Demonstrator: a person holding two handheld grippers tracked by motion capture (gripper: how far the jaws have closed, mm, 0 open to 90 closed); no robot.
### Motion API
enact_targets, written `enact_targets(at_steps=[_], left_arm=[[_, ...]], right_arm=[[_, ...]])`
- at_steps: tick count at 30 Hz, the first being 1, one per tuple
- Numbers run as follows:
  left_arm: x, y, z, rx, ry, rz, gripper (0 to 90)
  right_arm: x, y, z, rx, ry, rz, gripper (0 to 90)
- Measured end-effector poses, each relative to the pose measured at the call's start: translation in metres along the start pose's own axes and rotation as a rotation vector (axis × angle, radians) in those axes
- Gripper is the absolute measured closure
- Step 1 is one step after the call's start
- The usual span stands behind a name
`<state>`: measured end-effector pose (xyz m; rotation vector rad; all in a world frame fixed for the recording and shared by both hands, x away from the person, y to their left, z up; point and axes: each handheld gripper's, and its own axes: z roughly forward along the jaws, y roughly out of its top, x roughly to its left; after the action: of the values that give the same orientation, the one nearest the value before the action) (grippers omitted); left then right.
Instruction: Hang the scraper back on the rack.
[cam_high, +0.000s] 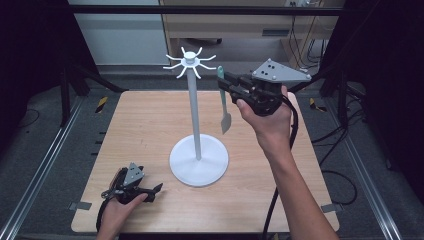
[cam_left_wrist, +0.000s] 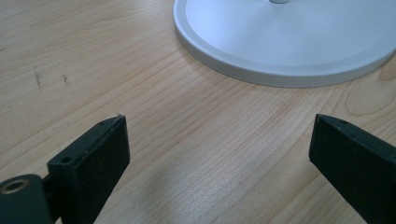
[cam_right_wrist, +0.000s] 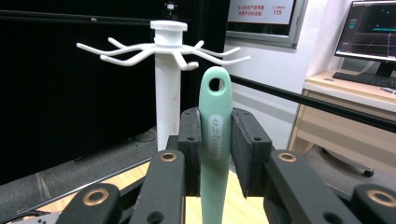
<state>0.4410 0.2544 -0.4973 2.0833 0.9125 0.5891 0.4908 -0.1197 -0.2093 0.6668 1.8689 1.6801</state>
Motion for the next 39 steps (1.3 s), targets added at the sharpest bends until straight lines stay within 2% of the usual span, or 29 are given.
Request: enact_targets(at_steps=[5, 18, 39], left_arm=[[0.000, 0.000, 0.000, 0.000, 0.000, 0.001, 4.6], [0.000, 0.000, 0.000, -0.002, 0.001, -0.002, 4.6], [0.000, 0.000, 0.000, 0.001, -0.003, 0.002, 4.6]], right_arm=[[0.001, 0.004, -0.003, -0.017, 0.009, -0.001, 74.6], [0.004, 0.008, -0.001, -0.009, 0.036, -0.012, 74.6], [0.002, 0.006, 0.013, 0.011, 0.079, 0.011, 74.5]])
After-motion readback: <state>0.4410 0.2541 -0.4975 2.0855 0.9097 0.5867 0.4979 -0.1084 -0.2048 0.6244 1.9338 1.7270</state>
